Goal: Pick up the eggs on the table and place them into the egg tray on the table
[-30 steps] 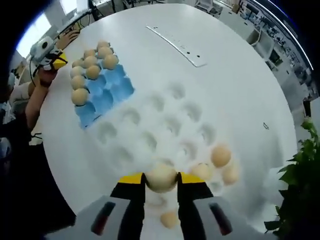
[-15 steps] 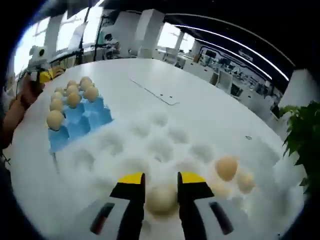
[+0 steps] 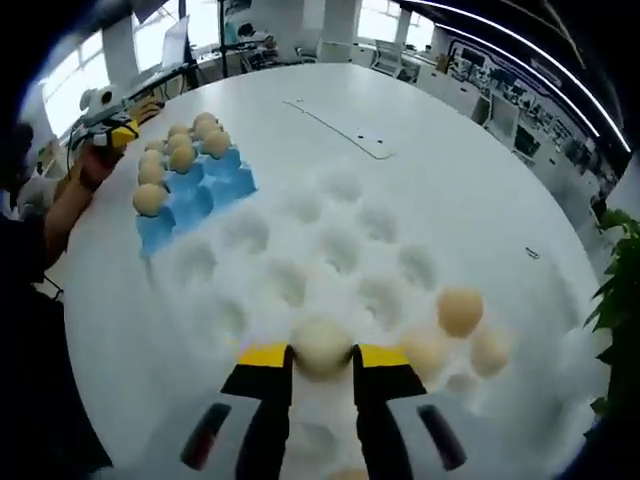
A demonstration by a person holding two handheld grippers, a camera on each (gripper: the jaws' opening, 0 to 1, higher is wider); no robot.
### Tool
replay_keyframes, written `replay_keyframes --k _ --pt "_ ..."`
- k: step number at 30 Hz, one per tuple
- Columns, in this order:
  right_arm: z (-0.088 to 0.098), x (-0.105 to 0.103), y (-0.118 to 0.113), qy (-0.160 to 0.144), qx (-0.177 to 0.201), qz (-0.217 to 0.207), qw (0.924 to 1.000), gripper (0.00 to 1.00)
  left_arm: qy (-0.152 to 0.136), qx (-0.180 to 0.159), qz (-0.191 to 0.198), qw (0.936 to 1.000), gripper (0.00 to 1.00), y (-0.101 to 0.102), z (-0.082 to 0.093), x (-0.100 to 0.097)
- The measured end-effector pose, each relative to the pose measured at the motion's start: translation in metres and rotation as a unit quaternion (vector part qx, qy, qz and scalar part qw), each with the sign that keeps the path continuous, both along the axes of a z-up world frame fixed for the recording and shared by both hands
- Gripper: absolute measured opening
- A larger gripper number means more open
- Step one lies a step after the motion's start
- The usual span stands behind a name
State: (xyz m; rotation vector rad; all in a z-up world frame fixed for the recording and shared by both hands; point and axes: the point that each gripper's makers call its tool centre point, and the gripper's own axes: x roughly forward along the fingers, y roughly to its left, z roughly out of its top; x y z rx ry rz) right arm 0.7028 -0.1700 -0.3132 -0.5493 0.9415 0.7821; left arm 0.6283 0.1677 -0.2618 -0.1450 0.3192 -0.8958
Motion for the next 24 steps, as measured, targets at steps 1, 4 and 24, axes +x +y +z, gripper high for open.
replay_keyframes --k 1,4,24 --pt "-0.002 -0.001 0.001 0.005 -0.007 0.001 1.0000 0.26 0.001 0.000 0.000 1.0000 0.00 0.000 -0.001 0.000" --pt "-0.004 -0.003 0.002 0.025 -0.029 0.004 0.9992 0.26 0.001 0.003 -0.001 1.0000 0.00 0.000 -0.002 0.000" --pt "-0.014 -0.006 0.002 0.150 -0.106 0.020 0.9828 0.28 -0.008 0.010 -0.004 0.9999 0.00 -0.001 0.002 -0.003"
